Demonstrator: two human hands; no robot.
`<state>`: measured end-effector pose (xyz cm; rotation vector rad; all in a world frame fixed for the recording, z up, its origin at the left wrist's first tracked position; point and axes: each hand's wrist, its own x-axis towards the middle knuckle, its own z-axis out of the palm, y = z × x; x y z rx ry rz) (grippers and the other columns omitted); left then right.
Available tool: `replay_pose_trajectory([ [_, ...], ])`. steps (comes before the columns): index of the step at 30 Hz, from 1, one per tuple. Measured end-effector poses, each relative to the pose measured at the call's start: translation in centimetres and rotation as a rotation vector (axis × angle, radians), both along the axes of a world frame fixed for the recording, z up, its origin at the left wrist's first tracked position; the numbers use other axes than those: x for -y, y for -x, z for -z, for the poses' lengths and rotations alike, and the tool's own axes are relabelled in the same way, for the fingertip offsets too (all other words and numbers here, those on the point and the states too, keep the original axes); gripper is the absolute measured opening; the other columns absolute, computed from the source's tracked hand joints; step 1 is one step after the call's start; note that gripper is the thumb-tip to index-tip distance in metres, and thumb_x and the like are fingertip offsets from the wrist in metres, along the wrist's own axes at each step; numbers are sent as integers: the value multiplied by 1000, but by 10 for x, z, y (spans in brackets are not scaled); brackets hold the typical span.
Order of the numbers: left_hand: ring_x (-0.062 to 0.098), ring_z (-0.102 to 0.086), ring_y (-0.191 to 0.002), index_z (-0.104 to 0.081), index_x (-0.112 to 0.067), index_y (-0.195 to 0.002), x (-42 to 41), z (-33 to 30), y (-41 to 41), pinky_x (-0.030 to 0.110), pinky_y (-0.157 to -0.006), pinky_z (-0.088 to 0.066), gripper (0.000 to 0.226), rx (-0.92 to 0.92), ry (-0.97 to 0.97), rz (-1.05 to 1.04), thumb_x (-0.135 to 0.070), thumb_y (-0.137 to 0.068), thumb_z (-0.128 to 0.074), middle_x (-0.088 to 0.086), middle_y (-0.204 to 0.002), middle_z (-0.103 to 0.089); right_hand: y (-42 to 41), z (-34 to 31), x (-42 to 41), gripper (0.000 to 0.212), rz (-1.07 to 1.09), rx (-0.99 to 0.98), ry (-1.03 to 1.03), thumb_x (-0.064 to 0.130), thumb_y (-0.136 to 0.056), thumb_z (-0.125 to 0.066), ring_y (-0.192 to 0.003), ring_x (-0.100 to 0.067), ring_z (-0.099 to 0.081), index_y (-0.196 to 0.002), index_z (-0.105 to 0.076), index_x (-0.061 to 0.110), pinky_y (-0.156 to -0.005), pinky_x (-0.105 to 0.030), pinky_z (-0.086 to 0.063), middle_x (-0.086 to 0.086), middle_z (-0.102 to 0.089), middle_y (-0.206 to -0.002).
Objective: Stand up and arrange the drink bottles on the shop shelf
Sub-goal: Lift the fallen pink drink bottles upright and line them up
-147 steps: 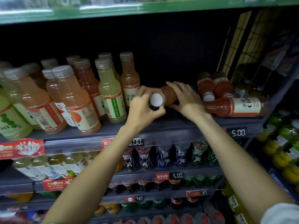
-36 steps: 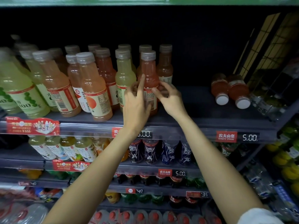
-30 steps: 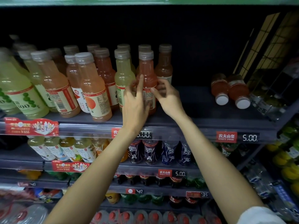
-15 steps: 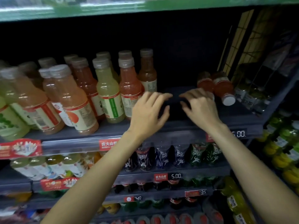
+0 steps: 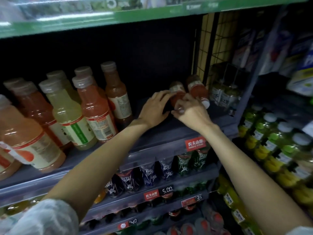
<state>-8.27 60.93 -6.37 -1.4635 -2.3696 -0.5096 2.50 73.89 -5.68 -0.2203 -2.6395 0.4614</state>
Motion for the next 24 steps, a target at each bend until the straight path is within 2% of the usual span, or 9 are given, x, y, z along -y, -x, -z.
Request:
replay_pose_trajectory([
  [3, 31, -39, -128, -42, -17, -142, -1, -1, 4, 48, -101, -40, 69, -78, 39, 138, -26, -78, -68, 10, -143, -43, -23, -4, -2, 17, -103, -146, 194, 22, -90, -58, -97, -23, -58, -98, -71, 12, -76, -27, -39, -4, -61, -104],
  [6, 24, -35, -132, -46, -22, -139, 9, -1, 3, 45, -102, -36, 65, -170, 115, 248, -29, -79, -71, 4, -144, -44, -28, -1, -18, 20, -49, -231, 196, 11, -87, -56, -90, -22, -62, -100, -69, 18, -78, -34, -50, -2, -63, -97],
  [7, 23, -35, -132, -46, -23, -139, 13, 0, 1, 44, -102, -36, 64, -196, 124, 258, -30, -80, -71, 2, -144, -44, -27, 1, -25, 23, -19, -201, 176, 10, -86, -56, -91, -23, -62, -104, -67, 20, -79, -38, -52, -1, -61, -98],
  [9, 22, -36, -129, -47, -21, -139, 20, 2, -4, 41, -100, -41, 58, -276, 115, 270, -35, -84, -61, 3, -143, -47, -22, 7, -31, 36, -17, -105, 118, 7, -85, -59, -104, -26, -58, -118, -60, 22, -89, -39, -50, -4, -58, -113],
  [12, 24, -40, -127, -45, -15, -140, 30, 9, -12, 38, -94, -48, 56, -335, 41, 289, -41, -90, -44, 9, -141, -49, -15, 13, -30, 63, -198, -10, 73, 7, -82, -66, -127, -24, -42, -138, -44, 23, -103, -27, -33, -4, -43, -138],
  [16, 23, -42, -124, -42, -12, -140, 42, 4, -33, 34, -96, -44, 60, -185, -198, 185, -43, -89, -50, 13, -138, -50, -7, 20, -17, 85, -379, -71, 218, 18, -74, -79, -135, -17, -33, -144, -32, 27, -113, -36, -29, 2, -36, -146],
  [20, 19, -46, -112, -52, -4, -128, 49, -20, -54, 23, -93, -36, 67, 84, -407, -27, -56, -85, -49, 12, -122, -58, -1, 12, 7, 81, -403, -151, 554, 25, -71, -83, -126, -6, -46, -138, -38, 30, -105, -27, -39, 8, -50, -135],
  [22, 19, -54, -107, -54, -10, -123, 55, -31, -58, 32, -93, -43, 65, 223, -458, -82, -61, -83, -47, 5, -116, -61, 1, 10, 20, 80, -438, -161, 670, 21, -70, -84, -117, -5, -54, -135, -37, 25, -99, -23, -44, 8, -56, -126],
  [24, 17, -58, -108, -53, -15, -127, 65, -36, -60, 37, -93, -48, 59, 273, -528, -129, -57, -85, -53, 3, -119, -61, 6, 10, 35, 80, -455, -167, 730, 14, -70, -83, -112, -7, -58, -134, -35, 20, -96, -24, -47, 7, -57, -121],
])
